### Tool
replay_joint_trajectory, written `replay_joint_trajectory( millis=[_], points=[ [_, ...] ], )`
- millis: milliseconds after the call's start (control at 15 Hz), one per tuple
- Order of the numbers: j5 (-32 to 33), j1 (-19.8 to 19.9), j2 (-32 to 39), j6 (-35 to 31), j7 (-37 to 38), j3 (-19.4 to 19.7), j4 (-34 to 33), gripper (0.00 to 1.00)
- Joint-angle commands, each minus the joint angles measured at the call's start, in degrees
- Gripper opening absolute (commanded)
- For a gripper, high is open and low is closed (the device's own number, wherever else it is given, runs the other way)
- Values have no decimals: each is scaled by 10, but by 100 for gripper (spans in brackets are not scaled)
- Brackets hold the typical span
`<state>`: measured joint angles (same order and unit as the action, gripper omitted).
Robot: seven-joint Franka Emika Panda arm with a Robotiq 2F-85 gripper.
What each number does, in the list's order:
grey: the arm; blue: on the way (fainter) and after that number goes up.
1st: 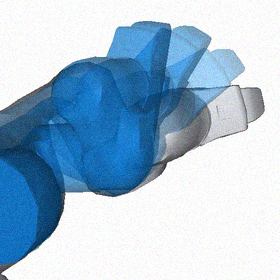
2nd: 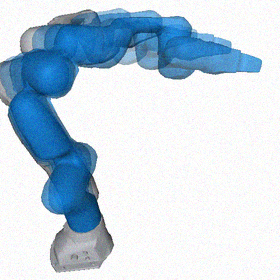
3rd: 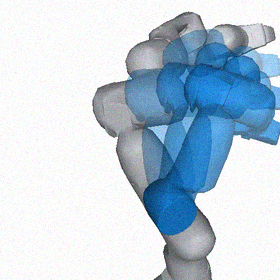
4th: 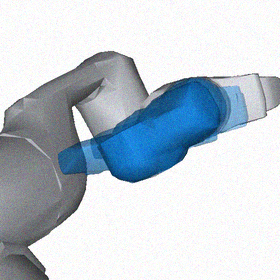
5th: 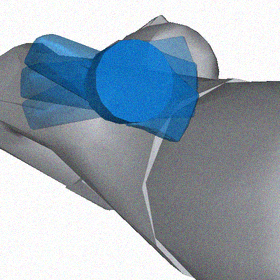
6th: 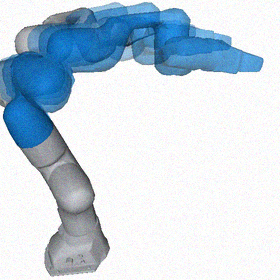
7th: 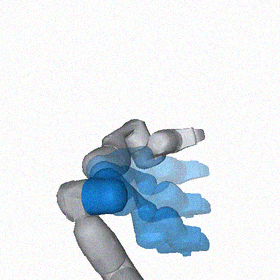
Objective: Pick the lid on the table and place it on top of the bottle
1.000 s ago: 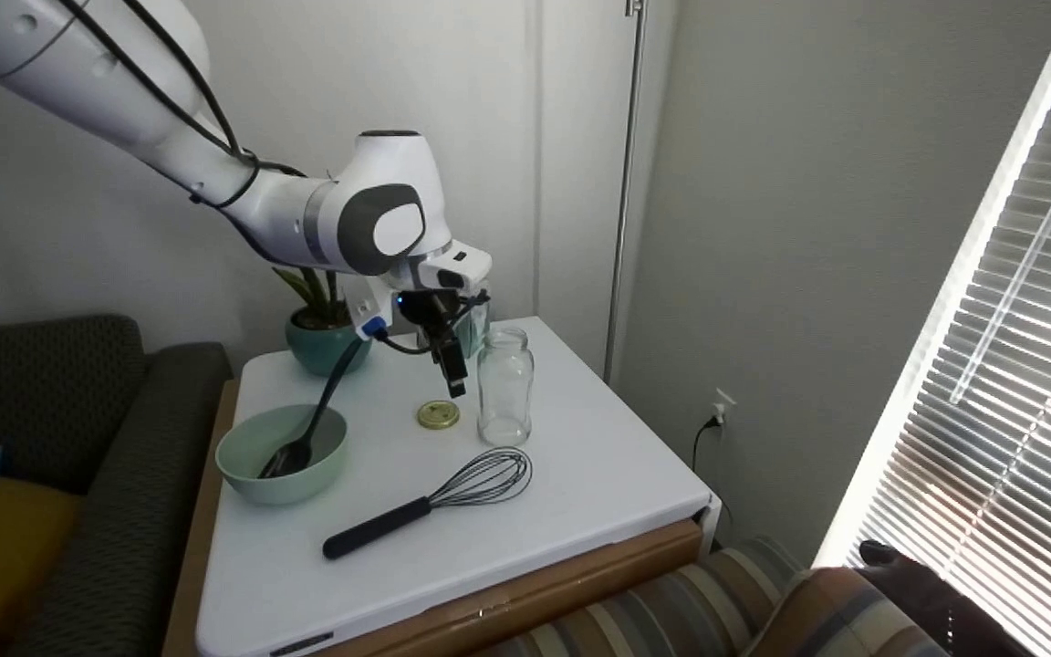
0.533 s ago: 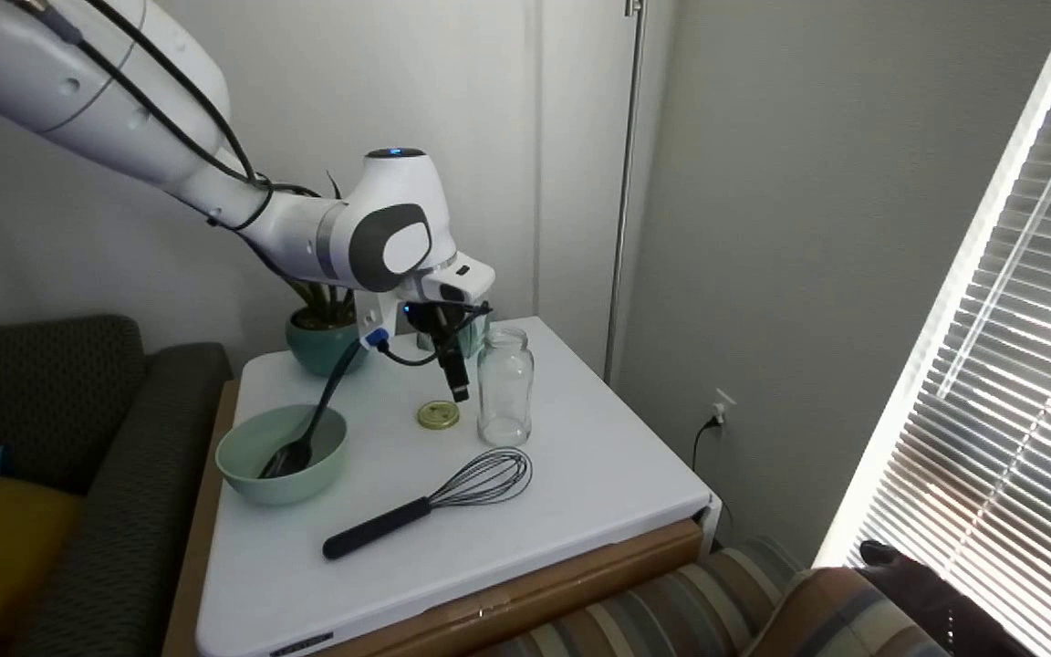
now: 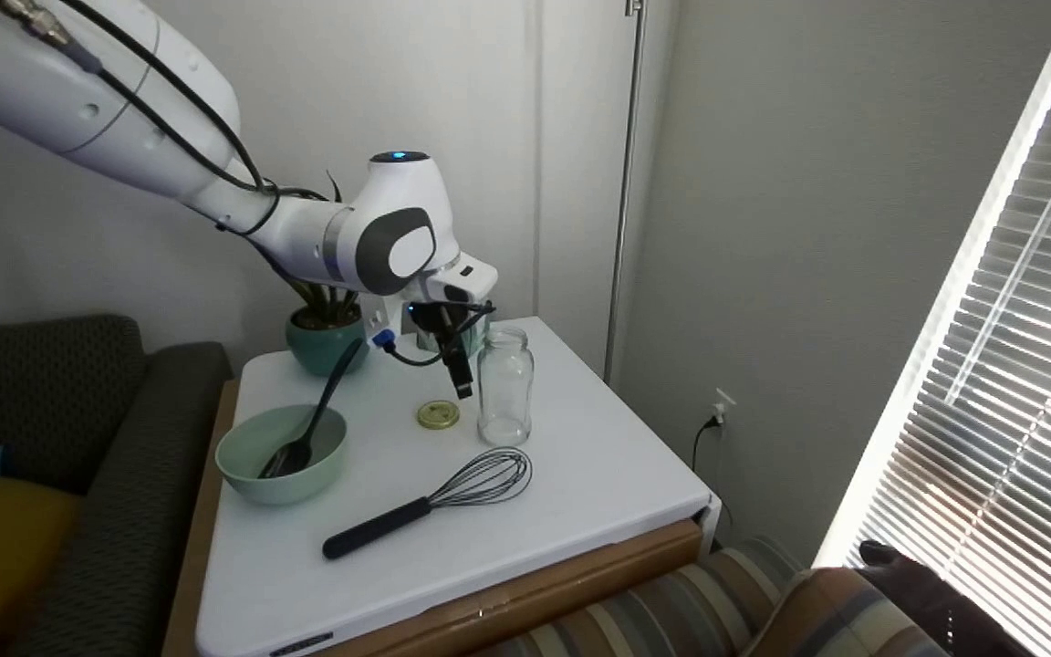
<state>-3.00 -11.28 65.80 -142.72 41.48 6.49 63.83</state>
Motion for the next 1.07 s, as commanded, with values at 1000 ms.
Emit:
replay_joint_trajectory(
  millis=[1000],
  points=[
    [23, -16, 59, 22, -186, -19, -53, 100]
  ],
)
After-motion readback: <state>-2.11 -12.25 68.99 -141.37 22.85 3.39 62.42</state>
